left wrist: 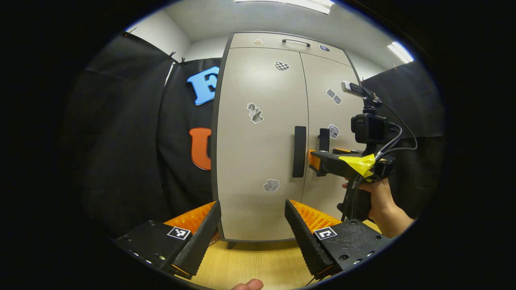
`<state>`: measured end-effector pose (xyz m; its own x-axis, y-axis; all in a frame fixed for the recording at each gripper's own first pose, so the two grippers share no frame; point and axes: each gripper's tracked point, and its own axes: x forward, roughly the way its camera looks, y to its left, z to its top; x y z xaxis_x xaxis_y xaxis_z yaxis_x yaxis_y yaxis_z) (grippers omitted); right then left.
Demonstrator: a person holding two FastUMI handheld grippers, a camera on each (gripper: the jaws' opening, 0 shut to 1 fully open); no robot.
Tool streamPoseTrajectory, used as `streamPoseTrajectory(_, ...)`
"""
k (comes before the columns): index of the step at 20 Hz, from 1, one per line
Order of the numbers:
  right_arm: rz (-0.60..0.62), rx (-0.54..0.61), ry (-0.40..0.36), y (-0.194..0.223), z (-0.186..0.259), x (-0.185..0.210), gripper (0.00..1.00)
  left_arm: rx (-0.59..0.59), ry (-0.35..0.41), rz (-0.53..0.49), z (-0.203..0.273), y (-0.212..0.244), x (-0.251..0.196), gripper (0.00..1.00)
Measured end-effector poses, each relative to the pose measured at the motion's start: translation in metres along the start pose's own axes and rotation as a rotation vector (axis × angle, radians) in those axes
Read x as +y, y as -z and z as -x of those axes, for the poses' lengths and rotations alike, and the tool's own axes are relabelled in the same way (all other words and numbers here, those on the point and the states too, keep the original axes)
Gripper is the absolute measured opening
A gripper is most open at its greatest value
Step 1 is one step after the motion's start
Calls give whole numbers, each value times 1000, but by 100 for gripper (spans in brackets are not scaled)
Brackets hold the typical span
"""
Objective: Open the right door of the double-door shoe cabinet with the right hand, and open the left door with the left hand.
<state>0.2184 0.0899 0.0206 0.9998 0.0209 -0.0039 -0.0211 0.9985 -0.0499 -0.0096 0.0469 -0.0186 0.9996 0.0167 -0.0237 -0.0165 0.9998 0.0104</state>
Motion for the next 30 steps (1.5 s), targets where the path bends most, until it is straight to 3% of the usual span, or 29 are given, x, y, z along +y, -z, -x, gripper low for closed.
streamPoseTrajectory(7, -21, 1, 30, 5, -4, -3, 93, 7, 5, 15, -1, 2, 3, 95)
streamPoseTrajectory(8, -27, 3, 32, 6, -1, -3, 84, 4, 4, 17, -1, 2, 3, 95)
streamPoseTrajectory(9, -32, 17, 26, 7, -1, -4, 82, 3, 5, 19, -2, 2, 4, 95)
streamPoseTrajectory(10, -36, 16, 21, 6, 0, -2, 73, 2, 6, 20, -1, 2, 4, 95)
streamPoseTrajectory(13, -16, 24, -8, 7, -1, 12, 59, -2, 8, 23, -1, 1, 5, 95)
streamPoseTrajectory(14, 1, 28, 7, 7, 1, 12, 38, -2, 9, 25, 0, 0, 6, 95)
streamPoseTrajectory(19, -24, 24, -31, 6, -1, 10, 12, 5, 6, 36, 2, 5, 9, 95)
streamPoseTrajectory(25, -17, 35, -63, 7, 9, 11, 8, 2, -3, 23, 2, 5, 9, 95)
streamPoseTrajectory(30, -10, 41, -146, 4, 45, 6, 8, 9, 13, 27, 8, 8, -7, 95)
